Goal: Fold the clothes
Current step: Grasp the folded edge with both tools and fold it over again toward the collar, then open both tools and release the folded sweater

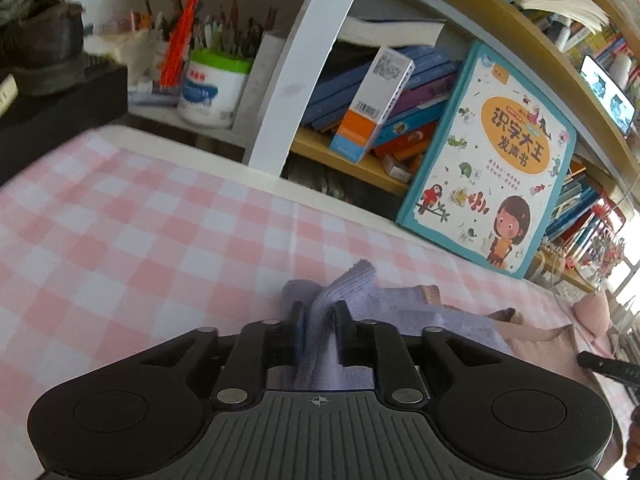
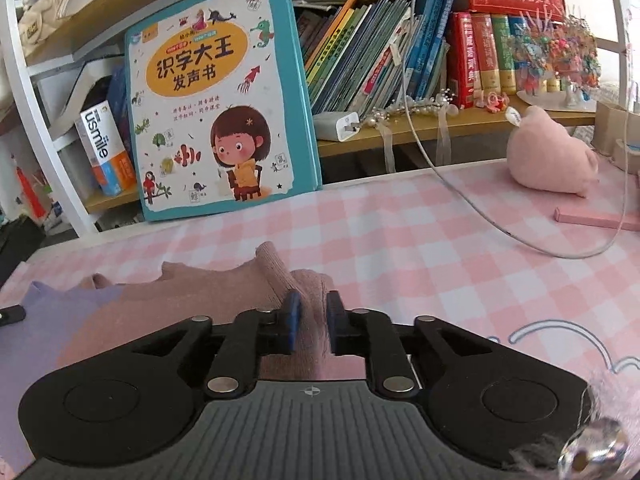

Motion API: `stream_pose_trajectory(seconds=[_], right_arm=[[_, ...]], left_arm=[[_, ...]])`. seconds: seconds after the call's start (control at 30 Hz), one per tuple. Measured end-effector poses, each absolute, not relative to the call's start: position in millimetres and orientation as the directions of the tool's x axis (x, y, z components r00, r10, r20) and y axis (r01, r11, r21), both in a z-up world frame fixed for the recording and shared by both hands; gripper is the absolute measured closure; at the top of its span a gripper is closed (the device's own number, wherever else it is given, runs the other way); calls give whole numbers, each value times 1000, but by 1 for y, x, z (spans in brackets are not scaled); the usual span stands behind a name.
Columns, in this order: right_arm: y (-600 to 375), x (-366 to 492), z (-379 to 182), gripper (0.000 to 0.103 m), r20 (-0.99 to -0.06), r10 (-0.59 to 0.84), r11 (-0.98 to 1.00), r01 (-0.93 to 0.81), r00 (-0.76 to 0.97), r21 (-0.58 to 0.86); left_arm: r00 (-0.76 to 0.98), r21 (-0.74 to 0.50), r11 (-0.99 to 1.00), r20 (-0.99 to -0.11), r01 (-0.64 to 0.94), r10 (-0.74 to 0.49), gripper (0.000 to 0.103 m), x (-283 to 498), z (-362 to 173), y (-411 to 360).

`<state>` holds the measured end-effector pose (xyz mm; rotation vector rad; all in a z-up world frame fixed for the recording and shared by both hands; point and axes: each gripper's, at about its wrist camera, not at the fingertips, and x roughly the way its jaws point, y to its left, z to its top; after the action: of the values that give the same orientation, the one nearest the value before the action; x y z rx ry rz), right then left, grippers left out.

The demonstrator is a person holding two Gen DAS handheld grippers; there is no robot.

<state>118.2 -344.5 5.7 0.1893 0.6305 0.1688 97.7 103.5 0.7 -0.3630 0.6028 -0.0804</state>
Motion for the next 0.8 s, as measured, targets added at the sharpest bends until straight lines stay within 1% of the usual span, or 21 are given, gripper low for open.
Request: stream_pose_trajectory(seconds=[0.1, 0.17, 0.23, 0.27, 0.3, 0.47, 0.53, 0.67, 0.73, 0.77, 0.8], right_arm=[[-347, 105, 11, 74, -561, 219, 968, -107, 798, 225], [-347, 93, 15, 70, -555, 222, 970, -121, 801, 213], [-347, 82, 18, 67, -553, 231, 969, -138, 801, 205], [-347, 76, 19, 62, -552, 237, 968, -146, 799, 203], [-347, 70, 20, 60, -552, 242, 967, -154, 798, 202], [-352, 52, 17, 60, -583, 251, 966, -164, 773, 199], [-355, 47, 15, 60, -599, 253, 966, -163, 760, 201], [-362, 48, 5, 62, -625, 296, 950, -153, 722, 273], [-364, 50, 3, 72, -621, 338, 931, -156, 707, 329], [-365, 51, 1, 82, -618, 359, 921, -157, 700, 357], [-366, 52, 0, 84, -615, 377, 911, -157, 693, 382]], left_arm=[[844, -320, 948, -506, 9, -178, 65, 80, 15, 96], [855, -295, 955, -487, 34, -181, 61, 66, 24, 91], [858, -274, 960, -479, 53, -184, 53, 52, 32, 86], [858, -266, 962, -479, 58, -184, 50, 46, 34, 84], [857, -259, 964, -481, 59, -182, 49, 39, 35, 83], [845, -224, 974, -514, 37, -150, 47, 19, 31, 85], [832, -227, 974, -536, 22, -144, 47, 19, 25, 88], [795, -259, 966, -581, 22, -174, 49, 26, 10, 89], [782, -243, 970, -598, 34, -177, 50, 29, 5, 84], [779, -232, 972, -602, 38, -174, 51, 30, 3, 82], [779, -221, 974, -603, 43, -171, 51, 31, 2, 81]])
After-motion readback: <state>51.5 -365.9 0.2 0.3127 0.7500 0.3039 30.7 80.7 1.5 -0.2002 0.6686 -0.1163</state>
